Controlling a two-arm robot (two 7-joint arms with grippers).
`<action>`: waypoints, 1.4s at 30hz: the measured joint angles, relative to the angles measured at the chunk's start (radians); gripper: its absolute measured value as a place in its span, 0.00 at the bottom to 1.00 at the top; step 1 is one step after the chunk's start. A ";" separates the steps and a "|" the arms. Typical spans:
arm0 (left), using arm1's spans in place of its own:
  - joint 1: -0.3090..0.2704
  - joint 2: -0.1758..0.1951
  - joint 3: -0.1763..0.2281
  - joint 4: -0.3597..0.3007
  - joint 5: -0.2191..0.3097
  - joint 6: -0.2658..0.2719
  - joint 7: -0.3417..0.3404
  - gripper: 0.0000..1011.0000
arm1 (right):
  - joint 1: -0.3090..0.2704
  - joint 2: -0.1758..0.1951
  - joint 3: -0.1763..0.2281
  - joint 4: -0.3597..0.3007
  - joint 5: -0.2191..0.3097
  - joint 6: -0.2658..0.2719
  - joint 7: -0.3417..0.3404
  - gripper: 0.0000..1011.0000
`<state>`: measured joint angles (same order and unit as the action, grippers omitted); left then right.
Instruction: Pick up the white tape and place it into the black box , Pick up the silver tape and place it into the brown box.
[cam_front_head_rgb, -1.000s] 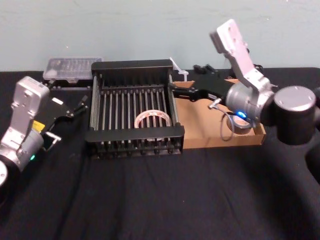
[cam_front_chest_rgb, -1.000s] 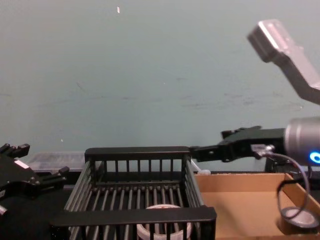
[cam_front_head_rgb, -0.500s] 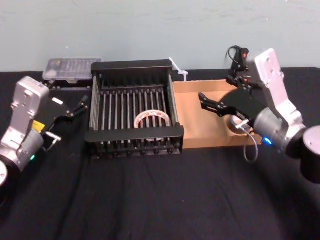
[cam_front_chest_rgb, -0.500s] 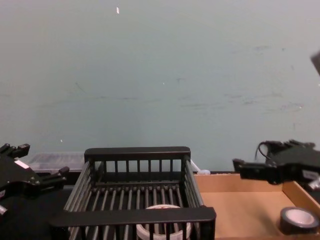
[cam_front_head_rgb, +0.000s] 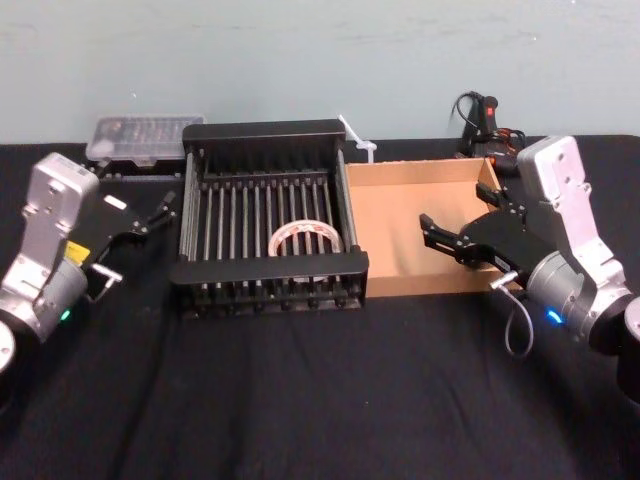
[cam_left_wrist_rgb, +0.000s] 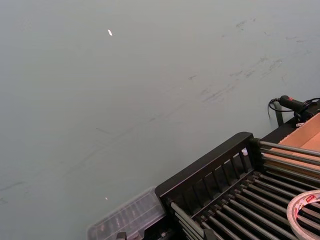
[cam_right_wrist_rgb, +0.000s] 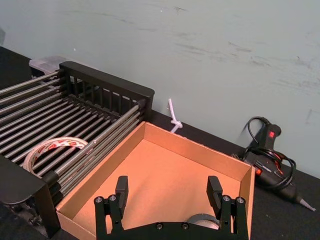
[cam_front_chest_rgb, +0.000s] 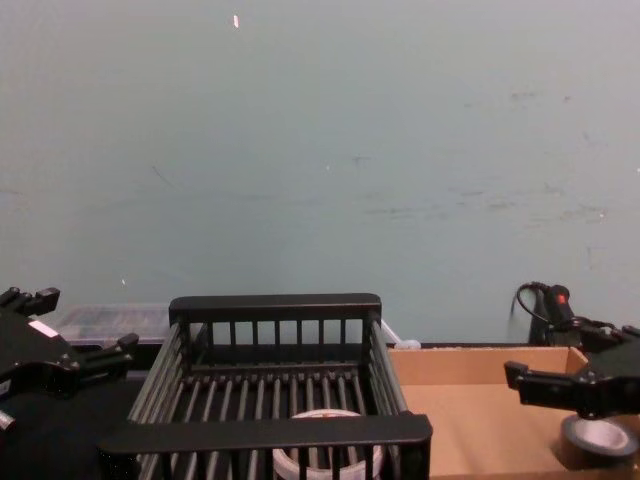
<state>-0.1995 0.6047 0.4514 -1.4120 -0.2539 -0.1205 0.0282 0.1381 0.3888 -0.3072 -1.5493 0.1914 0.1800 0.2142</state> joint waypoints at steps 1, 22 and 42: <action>0.000 0.000 0.000 0.000 0.000 0.000 0.000 0.99 | -0.003 -0.003 0.006 -0.001 0.000 0.004 -0.001 0.99; 0.000 0.000 0.000 0.000 0.000 0.000 0.000 0.99 | -0.005 -0.004 0.007 -0.003 -0.001 0.006 -0.002 0.99; 0.000 0.000 0.000 0.000 0.000 0.000 0.000 0.99 | -0.005 -0.003 0.005 -0.002 -0.001 0.005 -0.001 0.99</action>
<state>-0.1995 0.6047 0.4514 -1.4120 -0.2539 -0.1205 0.0283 0.1336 0.3861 -0.3021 -1.5510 0.1909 0.1854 0.2132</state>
